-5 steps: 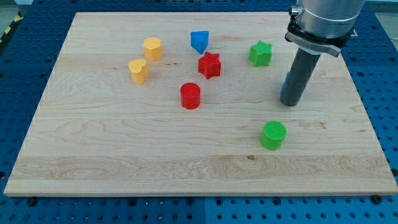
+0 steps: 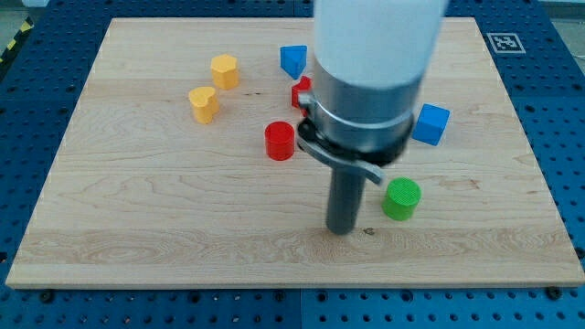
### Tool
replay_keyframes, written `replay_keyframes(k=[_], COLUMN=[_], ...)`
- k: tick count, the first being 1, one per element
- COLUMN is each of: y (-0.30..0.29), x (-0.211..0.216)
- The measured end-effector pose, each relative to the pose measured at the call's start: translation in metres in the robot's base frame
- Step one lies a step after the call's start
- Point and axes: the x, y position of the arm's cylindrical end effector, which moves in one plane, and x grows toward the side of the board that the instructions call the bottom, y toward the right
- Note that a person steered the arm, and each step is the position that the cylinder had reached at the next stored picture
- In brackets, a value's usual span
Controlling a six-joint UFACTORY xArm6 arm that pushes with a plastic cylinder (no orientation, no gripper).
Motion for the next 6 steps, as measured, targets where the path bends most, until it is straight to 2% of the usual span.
replay_keyframes(k=[2, 5, 6], y=[0.034, 0.065, 0.094], x=[0.000, -0.035, -0.031])
